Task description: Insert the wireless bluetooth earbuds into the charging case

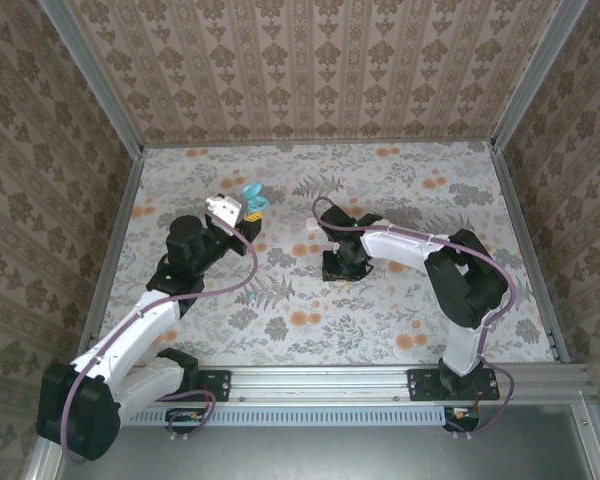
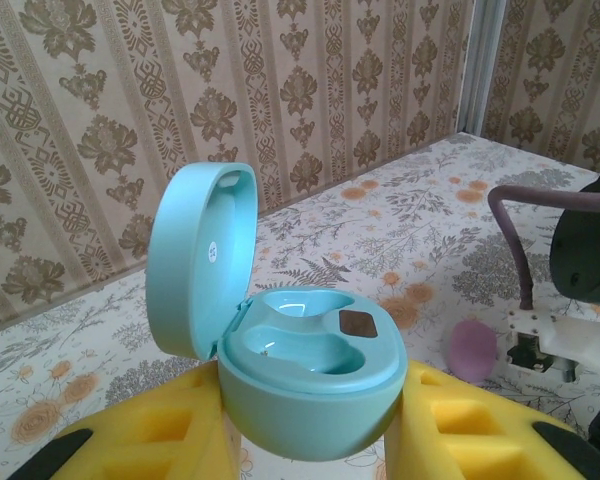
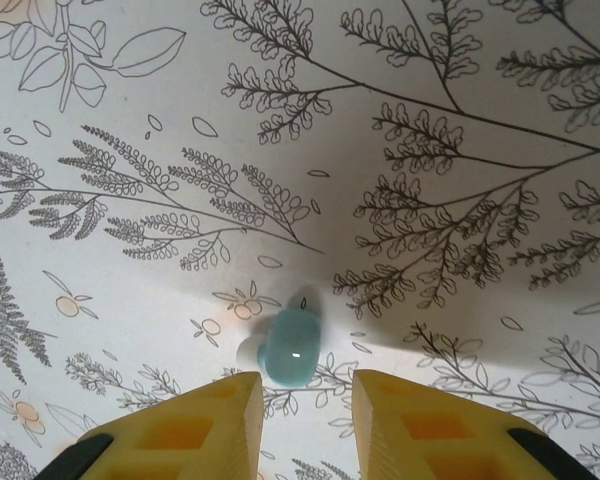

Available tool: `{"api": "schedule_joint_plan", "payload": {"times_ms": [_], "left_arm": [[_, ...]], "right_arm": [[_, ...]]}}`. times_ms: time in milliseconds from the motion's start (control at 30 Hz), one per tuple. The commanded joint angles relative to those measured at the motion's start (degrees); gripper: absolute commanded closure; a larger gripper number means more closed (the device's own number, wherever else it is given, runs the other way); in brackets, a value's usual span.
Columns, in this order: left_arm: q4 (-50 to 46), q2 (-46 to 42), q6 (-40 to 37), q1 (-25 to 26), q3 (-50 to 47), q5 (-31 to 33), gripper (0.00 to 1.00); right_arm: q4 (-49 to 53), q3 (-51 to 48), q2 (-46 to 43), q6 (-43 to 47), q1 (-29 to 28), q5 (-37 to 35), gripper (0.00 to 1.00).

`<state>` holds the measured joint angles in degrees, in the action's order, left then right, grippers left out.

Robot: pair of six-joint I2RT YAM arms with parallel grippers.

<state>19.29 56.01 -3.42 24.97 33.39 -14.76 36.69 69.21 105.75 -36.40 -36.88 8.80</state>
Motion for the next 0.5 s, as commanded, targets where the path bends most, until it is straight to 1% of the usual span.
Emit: {"api": "schedule_joint_plan", "payload": {"times_ms": [0, 467], "left_arm": [[0.93, -0.2, 0.1, -0.62, 0.38, -1.04, 0.64], [0.86, -0.2, 0.33, -0.62, 0.32, -0.8, 0.64]], "right_arm": [[0.2, 1.22, 1.86, -0.2, 0.11, 1.44, 0.68], [0.93, 3.42, 5.41, 1.06, -0.73, 1.08, 0.69]]}}
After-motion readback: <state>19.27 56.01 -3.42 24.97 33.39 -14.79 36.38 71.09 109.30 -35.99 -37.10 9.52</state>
